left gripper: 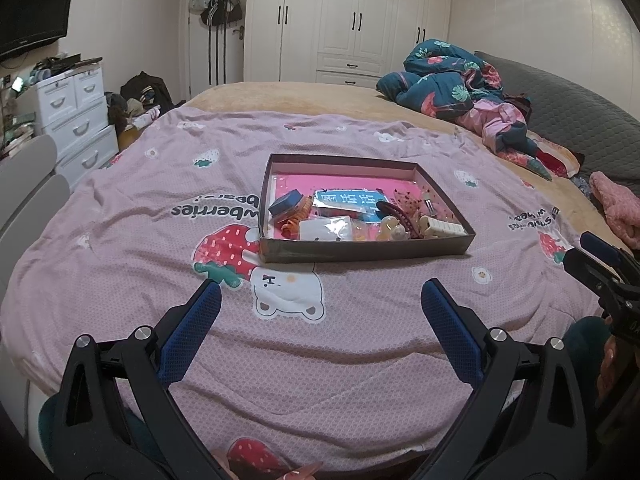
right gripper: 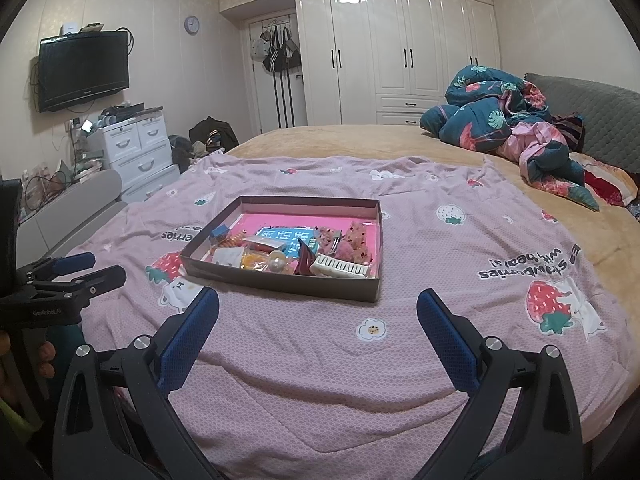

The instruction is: Organize jewelry

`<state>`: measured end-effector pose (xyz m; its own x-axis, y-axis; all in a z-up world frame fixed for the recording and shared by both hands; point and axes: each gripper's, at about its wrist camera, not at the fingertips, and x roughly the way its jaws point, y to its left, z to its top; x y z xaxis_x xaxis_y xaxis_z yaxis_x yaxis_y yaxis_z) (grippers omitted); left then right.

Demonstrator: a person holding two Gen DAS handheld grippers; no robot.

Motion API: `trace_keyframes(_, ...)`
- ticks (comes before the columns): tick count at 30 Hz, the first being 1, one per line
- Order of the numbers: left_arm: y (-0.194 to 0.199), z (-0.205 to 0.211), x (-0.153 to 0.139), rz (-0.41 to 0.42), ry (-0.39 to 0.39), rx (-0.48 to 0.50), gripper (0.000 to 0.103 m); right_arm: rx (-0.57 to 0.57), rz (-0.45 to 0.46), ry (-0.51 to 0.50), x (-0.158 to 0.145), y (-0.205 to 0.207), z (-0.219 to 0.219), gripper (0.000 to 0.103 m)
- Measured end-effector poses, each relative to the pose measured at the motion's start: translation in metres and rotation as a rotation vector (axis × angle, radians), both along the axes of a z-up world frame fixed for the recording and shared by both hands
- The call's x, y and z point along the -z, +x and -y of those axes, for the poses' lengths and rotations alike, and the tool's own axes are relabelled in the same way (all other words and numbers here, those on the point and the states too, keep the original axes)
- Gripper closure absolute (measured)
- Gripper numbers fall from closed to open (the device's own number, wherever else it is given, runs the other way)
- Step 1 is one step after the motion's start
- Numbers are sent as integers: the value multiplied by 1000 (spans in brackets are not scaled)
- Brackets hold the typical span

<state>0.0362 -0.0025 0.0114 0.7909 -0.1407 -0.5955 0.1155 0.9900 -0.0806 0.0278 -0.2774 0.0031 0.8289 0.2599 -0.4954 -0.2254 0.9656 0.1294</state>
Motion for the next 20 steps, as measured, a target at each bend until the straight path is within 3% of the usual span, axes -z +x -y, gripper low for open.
trace_keyframes(12, 11, -18, 2, -15, -14, -39, 9, 92, -18, -13, 0, 21, 24, 4)
trace_keyframes(16, 41, -45, 11, -74, -9, -148, 9, 194, -87, 2, 13, 63, 61, 4)
trace_keyframes(20, 95, -96, 18, -117, 22, -332, 9, 325, -165, 29, 31, 108, 106, 4)
